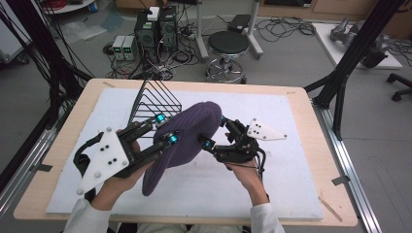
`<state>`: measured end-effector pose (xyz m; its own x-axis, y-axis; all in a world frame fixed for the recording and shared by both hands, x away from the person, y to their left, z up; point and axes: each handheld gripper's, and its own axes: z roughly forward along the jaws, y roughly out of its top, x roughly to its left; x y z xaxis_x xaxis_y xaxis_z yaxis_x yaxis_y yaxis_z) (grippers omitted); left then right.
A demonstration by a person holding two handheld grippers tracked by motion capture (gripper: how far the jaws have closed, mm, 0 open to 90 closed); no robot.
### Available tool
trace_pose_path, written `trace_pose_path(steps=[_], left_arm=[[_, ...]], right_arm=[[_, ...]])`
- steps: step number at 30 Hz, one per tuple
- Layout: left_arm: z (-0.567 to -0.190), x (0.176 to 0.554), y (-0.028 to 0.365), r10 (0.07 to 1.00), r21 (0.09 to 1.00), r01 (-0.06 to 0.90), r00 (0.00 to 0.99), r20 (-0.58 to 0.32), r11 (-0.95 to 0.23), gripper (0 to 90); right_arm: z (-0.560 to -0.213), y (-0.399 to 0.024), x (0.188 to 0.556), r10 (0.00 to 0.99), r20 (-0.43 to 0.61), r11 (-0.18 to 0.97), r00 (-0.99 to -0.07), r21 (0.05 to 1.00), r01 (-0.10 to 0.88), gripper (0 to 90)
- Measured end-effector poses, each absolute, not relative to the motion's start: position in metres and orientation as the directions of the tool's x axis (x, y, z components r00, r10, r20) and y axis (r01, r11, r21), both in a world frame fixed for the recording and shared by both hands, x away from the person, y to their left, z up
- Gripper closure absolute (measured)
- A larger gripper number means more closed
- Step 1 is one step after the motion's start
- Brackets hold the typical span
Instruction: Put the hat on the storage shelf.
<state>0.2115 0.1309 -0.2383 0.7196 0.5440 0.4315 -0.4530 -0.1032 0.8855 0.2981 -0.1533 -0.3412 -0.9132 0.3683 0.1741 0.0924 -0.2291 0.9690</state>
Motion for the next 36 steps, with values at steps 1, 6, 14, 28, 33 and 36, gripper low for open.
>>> trace_pose_path(steps=[1, 6, 14, 28, 33, 36], left_arm=[[-0.238, 0.213, 0.133, 0.536, 0.892, -0.444, 0.734, 0.418, -0.088, 75.8], [-0.241, 0.222, 0.142, 0.542, 0.913, -0.403, 0.753, 0.373, -0.068, 75.8], [-0.248, 0.239, 0.156, 0.567, 0.935, -0.347, 0.756, 0.329, -0.08, 75.8], [-0.26, 0.263, 0.182, 0.601, 0.943, -0.323, 0.739, 0.305, -0.081, 76.9], [-0.256, 0.276, 0.198, 0.608, 0.949, -0.312, 0.746, 0.273, -0.043, 77.7], [-0.252, 0.284, 0.209, 0.616, 0.953, -0.301, 0.747, 0.25, -0.023, 78.3]], right_arm=[[-0.34, -0.152, 0.298, 0.333, 0.18, -0.239, -0.925, 0.966, 0.102, 32.0], [-0.338, -0.152, 0.293, 0.306, 0.142, -0.19, -0.942, 0.978, 0.085, 49.7], [-0.336, -0.153, 0.29, 0.367, 0.124, -0.124, -0.922, 0.989, 0.083, 76.6], [-0.328, -0.15, 0.285, 0.477, 0.1, -0.078, -0.873, 0.994, 0.071, 81.1], [-0.318, -0.14, 0.285, 0.486, 0.083, -0.064, -0.87, 0.996, 0.06, 81.3], [-0.31, -0.132, 0.287, 0.497, 0.079, -0.057, -0.864, 0.997, 0.058, 81.3]])
